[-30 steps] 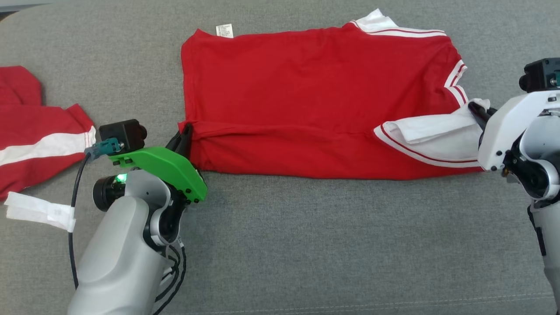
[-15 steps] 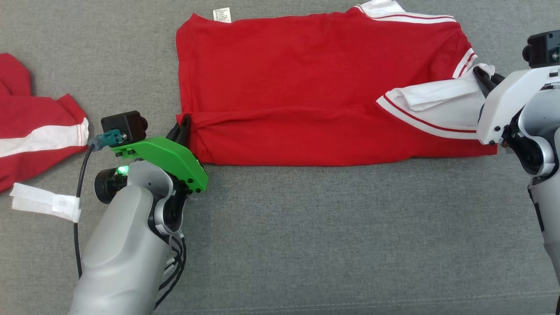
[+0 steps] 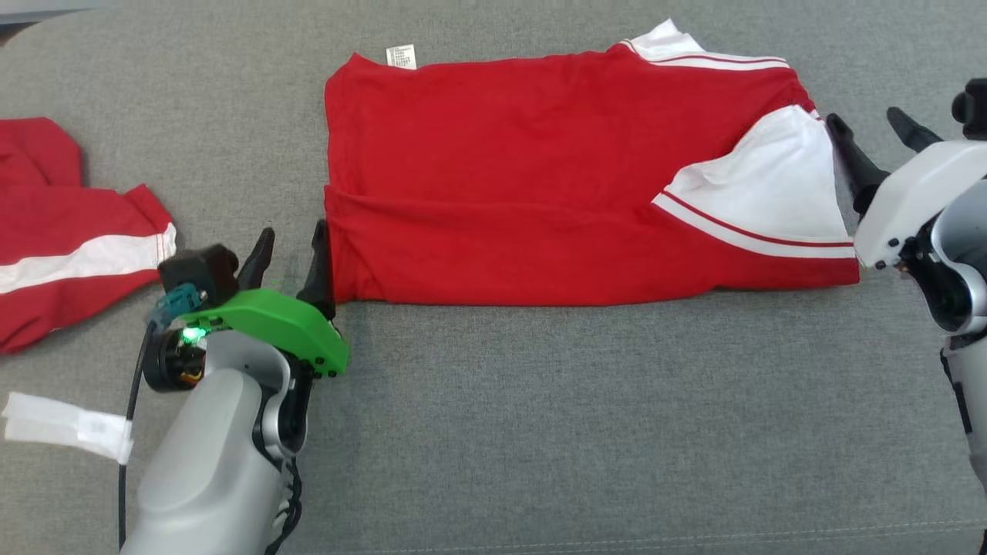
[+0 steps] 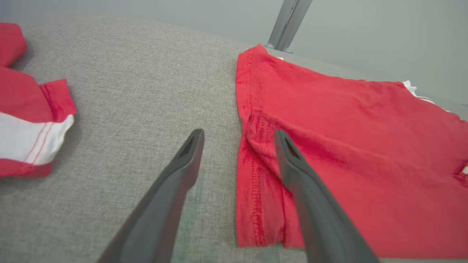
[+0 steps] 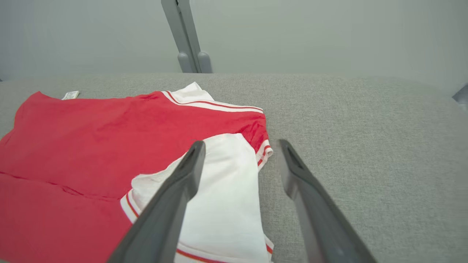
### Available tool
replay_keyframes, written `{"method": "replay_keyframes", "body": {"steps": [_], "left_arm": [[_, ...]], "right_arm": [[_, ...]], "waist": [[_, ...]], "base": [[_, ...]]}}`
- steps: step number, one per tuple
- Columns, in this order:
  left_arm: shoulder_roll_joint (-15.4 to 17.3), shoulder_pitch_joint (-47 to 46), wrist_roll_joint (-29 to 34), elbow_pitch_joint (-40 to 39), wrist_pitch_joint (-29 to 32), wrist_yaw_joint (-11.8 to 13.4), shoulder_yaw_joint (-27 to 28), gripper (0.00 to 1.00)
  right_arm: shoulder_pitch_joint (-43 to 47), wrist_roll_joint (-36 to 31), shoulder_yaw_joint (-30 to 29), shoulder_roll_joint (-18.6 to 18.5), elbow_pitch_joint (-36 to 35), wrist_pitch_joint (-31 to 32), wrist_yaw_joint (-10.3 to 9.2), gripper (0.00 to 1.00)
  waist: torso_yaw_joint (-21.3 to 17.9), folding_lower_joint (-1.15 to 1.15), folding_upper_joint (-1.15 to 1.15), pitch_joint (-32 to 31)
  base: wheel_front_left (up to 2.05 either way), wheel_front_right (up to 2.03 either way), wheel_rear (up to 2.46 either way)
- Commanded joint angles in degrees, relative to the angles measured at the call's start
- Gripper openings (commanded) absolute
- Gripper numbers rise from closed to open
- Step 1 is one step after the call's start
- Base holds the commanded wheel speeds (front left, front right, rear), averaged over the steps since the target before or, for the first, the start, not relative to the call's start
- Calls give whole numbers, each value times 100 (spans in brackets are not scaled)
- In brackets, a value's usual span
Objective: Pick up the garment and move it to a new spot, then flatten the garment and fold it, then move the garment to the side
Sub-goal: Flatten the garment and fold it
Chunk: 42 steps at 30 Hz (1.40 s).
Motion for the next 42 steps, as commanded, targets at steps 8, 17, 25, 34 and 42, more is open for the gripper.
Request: {"method": "replay_keyframes", "body": {"steps": [8,17,25,34,42], "left_arm": [[117,690,273,-342,-191,172,-244,100],[38,386,585,-145,27,455,-543,100],[-12,-14,795,331,318,508,-784,100],[-128,-83,708,858,652,349,-981,35],[-67,208,453,958,624,203,-887,0]], "right_arm": [[998,-557,-791,264,-447,295,1,100],[1231,-978,-1012,778,-205,794,1,100],[755,-1118,-991,946,498,855,1,100],[702,-813,-747,1123,1136,1179,15,27],[1017,-581,-806,904,760,1036,-1,0]], "waist": [[-4,0,0,-255],[-47,0,0,-153],[-64,0,0,146],[-21,0,0,271],[-1,0,0,60]], "base": [[0,0,0],[0,0,0],[0,0,0],[0,0,0],[0,0,0]]}}
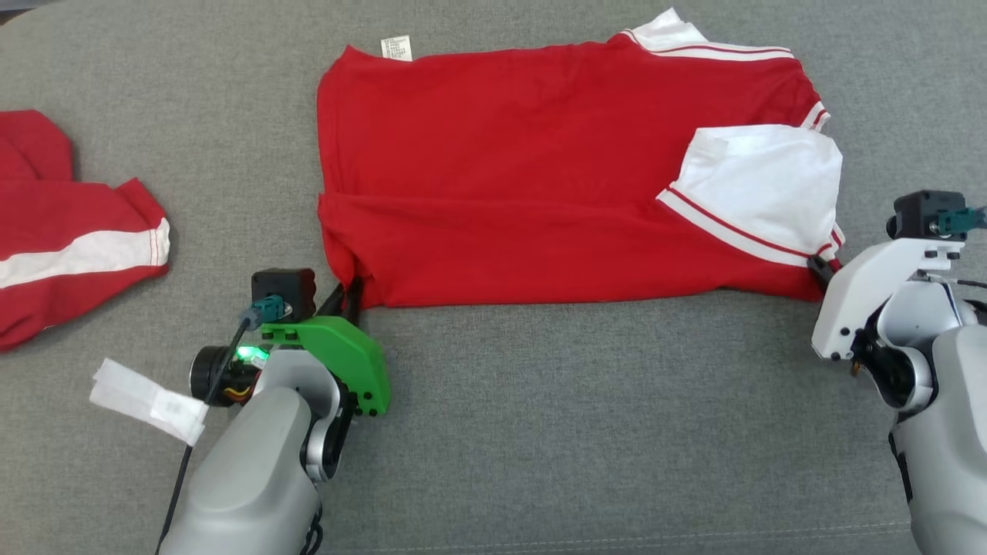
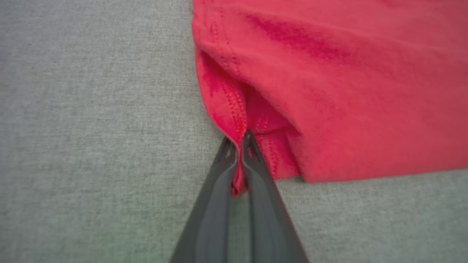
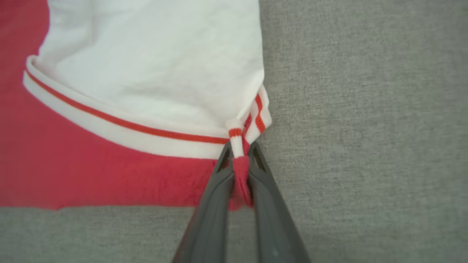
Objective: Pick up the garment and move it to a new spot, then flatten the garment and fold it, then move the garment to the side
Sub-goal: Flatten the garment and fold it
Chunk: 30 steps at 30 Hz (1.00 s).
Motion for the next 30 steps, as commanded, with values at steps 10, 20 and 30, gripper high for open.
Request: {"method": "replay_keyframes", "body": {"steps": [10,20,30], "left_arm": [[486,1155,-172,-595,102,90,8,0],[836,2095,-315,-1694,445,481,58,0],[1017,2460,-361,-2228,624,687,56,100]], "right_arm": [[1326,287,-336,48,-1416,570,-3,0],[2404,250,-625,566,-2340,1079,-3,0],[2430,44,-682,771,-2230,945,-2,100]], "waist": [[-17,0,0,-565],[-93,0,0,-841],[-112,0,0,-911]], "base": [[0,0,0],[0,0,0],[0,0,0]]}}
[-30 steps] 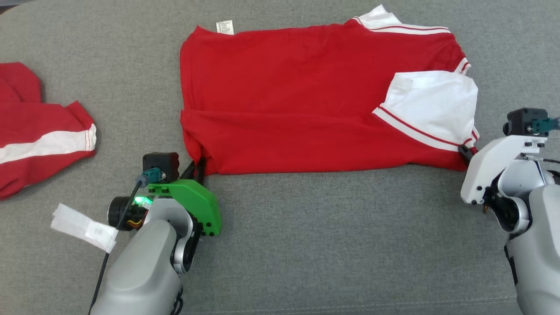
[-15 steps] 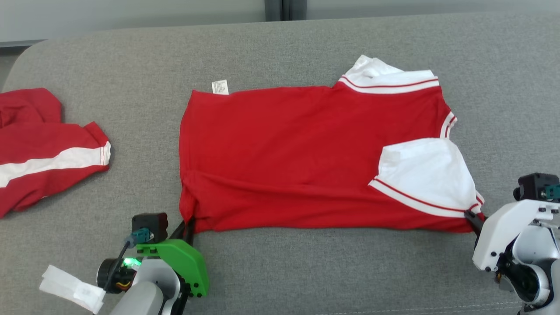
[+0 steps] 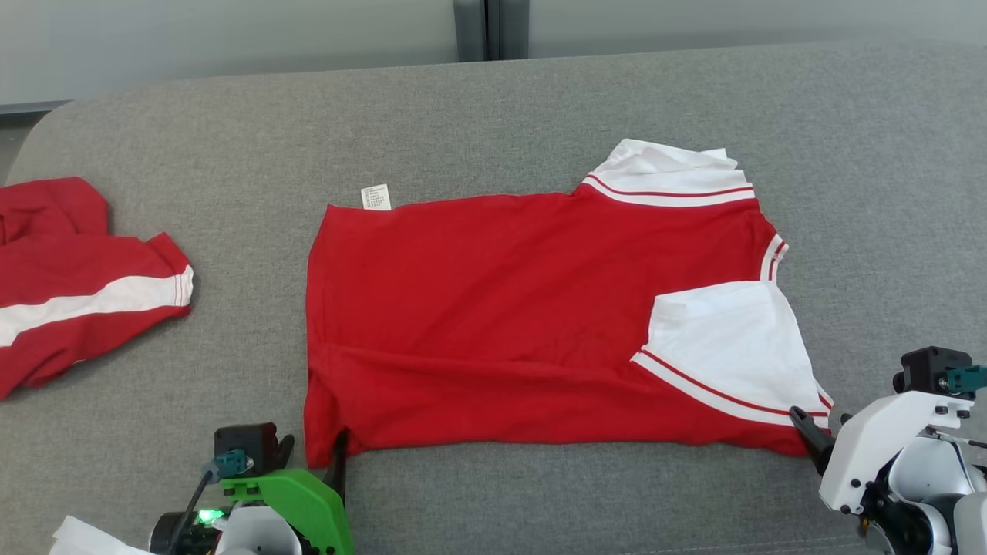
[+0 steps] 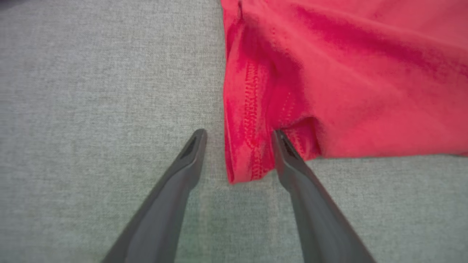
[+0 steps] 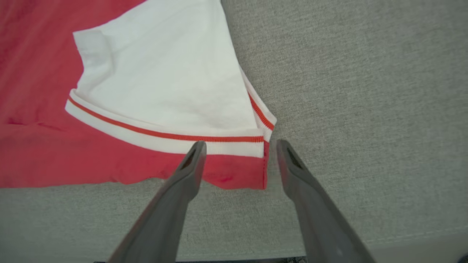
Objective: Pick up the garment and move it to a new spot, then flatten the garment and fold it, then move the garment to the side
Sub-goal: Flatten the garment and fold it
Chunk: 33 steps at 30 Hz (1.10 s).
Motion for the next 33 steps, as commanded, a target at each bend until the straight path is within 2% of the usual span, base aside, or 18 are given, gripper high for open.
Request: {"method": "replay_keyframes", "body": {"steps": [1,7,13,16,22,25,33], "left_arm": [[61,80,-9,-35,-40,47,36,100],[164,-53,-65,-210,-145,118,198,100],[333,-771,30,-369,93,37,277,100],[336,-1332,21,-256,328,-25,292,100],[116,-2455,-108,327,674,-289,280,100],[-3,-2996,-138,727,877,-408,255,100],[-193,-4045,-105,1564,1465,-484,100,100]], "right_arm": [[-57,-45,-20,8,-7,-52,1,100],[-339,-194,-69,-145,-233,-157,1,100],[-1043,-210,98,-600,-351,-18,1,100],[-1637,-202,349,-958,-145,-64,1,100],[-2866,-90,968,-1385,519,-216,1,100],[-3419,-40,1280,-1502,867,-313,1,100],[-4341,132,1843,-1668,1541,-525,1,100]], "waist": [[7,0,0,-11],[47,0,0,-21],[80,0,0,134],[60,0,0,304],[-20,0,0,729],[-79,0,0,993],[-193,0,0,1529]], "base": [[0,0,0],[0,0,0],[0,0,0],[0,0,0],[0,0,0],[0,0,0],[0,0,0]]}}
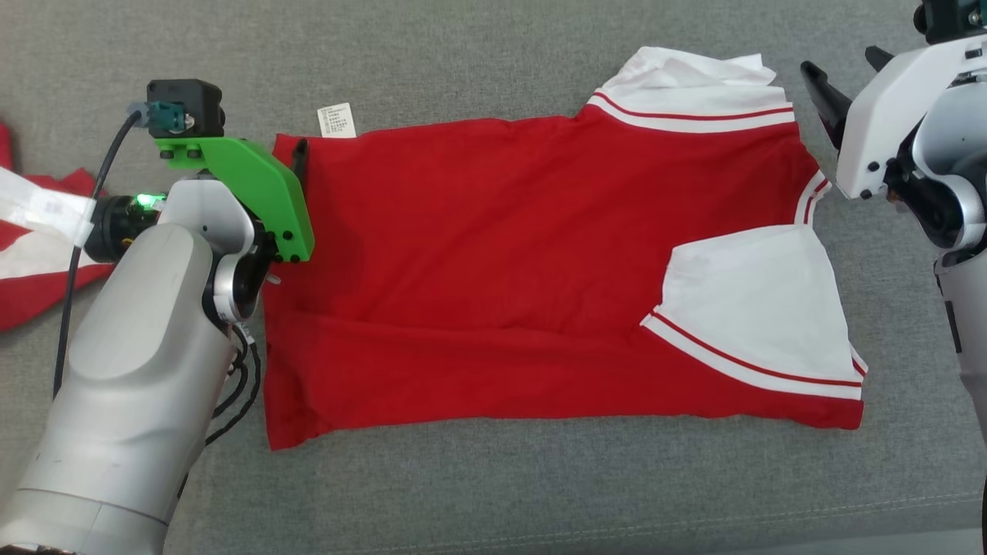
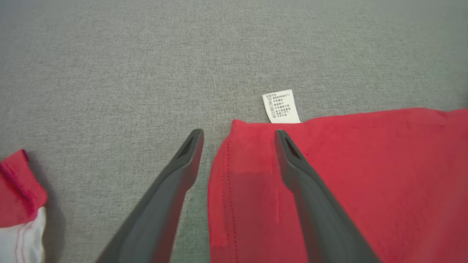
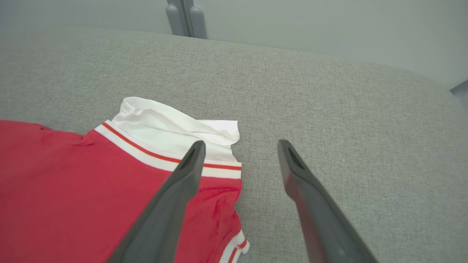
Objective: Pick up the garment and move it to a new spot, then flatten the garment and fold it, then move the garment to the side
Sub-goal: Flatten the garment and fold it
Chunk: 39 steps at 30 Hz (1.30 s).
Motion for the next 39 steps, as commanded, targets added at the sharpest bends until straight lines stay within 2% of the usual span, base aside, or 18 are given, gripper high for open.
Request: {"method": "replay_keyframes", "body": {"steps": [1,8,9,10,16,19,22,28,33,39], "left_arm": [[-2,-150,9,90,38,-35,-17,100],[-91,-371,177,539,146,23,-239,100],[-127,-357,169,579,119,31,-247,54],[-161,-348,173,621,72,34,-258,2],[-289,-421,268,690,-463,226,-199,0],[-443,-384,224,686,-736,223,-181,0],[-576,-348,179,732,-944,150,-194,0],[-756,-388,103,933,-1203,-1,-235,0],[-799,-445,78,1061,-1297,-54,-254,0],[-860,-559,55,1154,-1400,-119,-282,0]], "right_arm": [[-120,59,41,-39,74,-65,1,100],[-370,167,180,-179,320,-234,1,100],[-386,173,179,-203,345,-236,1,100],[-401,190,176,-245,376,-211,1,100],[-640,146,315,-496,408,-163,1,100],[-758,128,586,-634,422,-110,1,100],[-895,63,980,-819,430,-145,1,100],[-793,96,1583,-916,328,-283,1,100],[-755,-22,1707,-1009,355,-352,0,100],[-953,-156,1596,-908,738,-497,0,100]], "waist": [[-104,-1,0,276],[-129,-1,0,433],[-125,-1,0,446],[-115,-1,0,463],[17,-1,0,595],[115,-1,0,677],[218,-1,0,765],[380,-1,0,850],[416,-1,0,860],[488,-1,0,922]], "base": [[0,0,0],[0,0,0],[0,0,0],[0,0,0],[0,0,0],[0,0,0],[0,0,0],[0,0,0],[0,0,0],[0,0,0]]}}
